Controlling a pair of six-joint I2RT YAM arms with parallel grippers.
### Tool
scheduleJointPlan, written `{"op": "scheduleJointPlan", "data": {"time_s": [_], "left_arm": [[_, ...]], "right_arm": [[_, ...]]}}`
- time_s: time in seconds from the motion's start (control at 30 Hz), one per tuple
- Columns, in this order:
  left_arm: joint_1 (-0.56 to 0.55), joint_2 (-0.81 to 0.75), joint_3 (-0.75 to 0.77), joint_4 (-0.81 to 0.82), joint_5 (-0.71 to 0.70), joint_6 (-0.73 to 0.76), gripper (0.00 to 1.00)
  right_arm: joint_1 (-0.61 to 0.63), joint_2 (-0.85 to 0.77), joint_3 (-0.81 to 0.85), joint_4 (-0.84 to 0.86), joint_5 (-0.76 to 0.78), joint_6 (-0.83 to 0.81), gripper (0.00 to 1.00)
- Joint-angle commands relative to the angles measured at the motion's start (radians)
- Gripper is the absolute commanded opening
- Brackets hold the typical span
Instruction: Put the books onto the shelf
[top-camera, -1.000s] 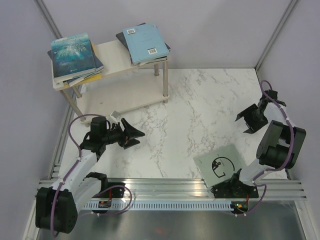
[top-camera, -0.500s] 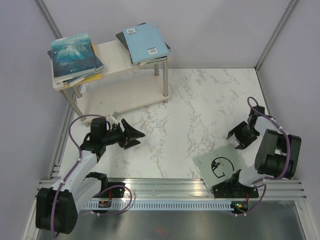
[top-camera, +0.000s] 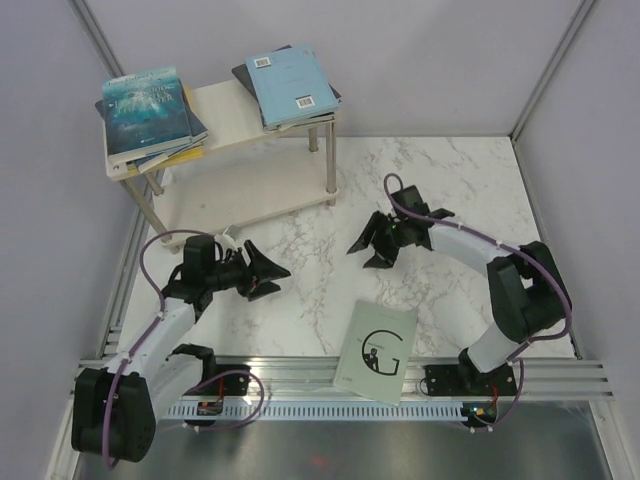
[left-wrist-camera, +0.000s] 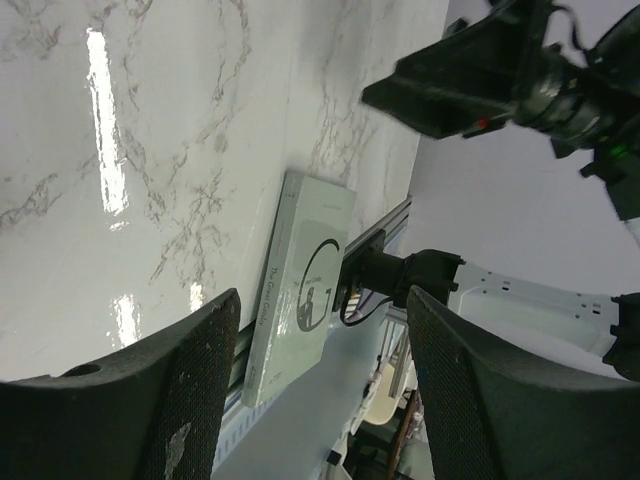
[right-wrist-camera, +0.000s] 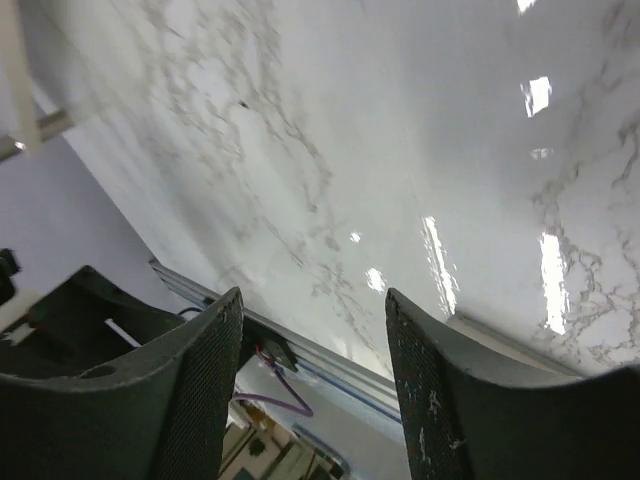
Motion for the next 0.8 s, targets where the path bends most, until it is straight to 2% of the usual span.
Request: {"op": "scheduleJointPlan", "data": {"time_s": [0.0, 0.03, 0.13, 0.2, 0.33, 0.43, 0.57, 0.77], "left_arm": [[-0.005, 0.016, 0.035, -0.054, 0.025, 0.107, 0.71], [-0.007, 0.022, 0.032, -0.064, 0.026, 0.117, 0.71], [-0.042, 0.065, 0.016, -0.089, 0.026, 0.153, 0.71], [-0.114, 0.107, 0.012, -0.092, -0.003, 0.159, 0.71], [-0.328, 0.205, 0.048, -0.081, -0.108, 0.147, 0.72], [-0.417, 0.286, 0.085, -0.043, -0.142, 0.121, 0.72], [-0.493, 0.407, 0.114, 0.020, -0.158, 0.102, 0.72], [-0.628, 0.617, 0.191, 0.090, -0.176, 0.096, 0.72]], "right_arm": [[-0.080, -0.036, 0.122, -0.114, 0.058, -0.108, 0.64], [-0.097, -0.042, 0.128, -0.216, 0.086, -0.164, 0.64], [-0.161, -0.085, 0.087, -0.359, 0.154, -0.232, 0.67], [-0.172, -0.125, 0.053, -0.415, 0.179, -0.286, 0.71], [-0.172, -0.228, -0.063, -0.516, 0.226, -0.314, 0.75], [-0.172, -0.303, -0.136, -0.552, 0.232, -0.302, 0.78], [-0.173, -0.360, -0.225, -0.552, 0.203, -0.292, 0.79], [-0.170, -0.395, -0.370, -0.443, 0.115, -0.254, 0.78]]}}
